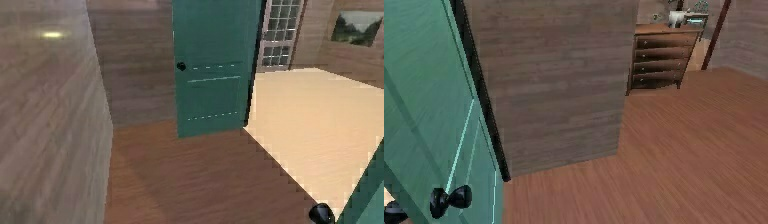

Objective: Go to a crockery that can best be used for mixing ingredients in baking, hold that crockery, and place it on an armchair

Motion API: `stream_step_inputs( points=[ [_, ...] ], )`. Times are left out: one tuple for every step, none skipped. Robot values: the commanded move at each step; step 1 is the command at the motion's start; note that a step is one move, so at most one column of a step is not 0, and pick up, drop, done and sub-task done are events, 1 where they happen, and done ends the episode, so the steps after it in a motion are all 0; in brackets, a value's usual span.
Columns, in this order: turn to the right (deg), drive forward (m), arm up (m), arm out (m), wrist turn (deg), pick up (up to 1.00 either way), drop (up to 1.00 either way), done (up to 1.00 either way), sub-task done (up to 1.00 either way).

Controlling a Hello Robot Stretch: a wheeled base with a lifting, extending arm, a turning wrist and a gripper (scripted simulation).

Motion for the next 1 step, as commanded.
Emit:
stream_step_inputs(
  points=[
    [-3.0,0.00,0.00,0.00,0.0,0.00,0.00,0.00,0.00]
  ],
)
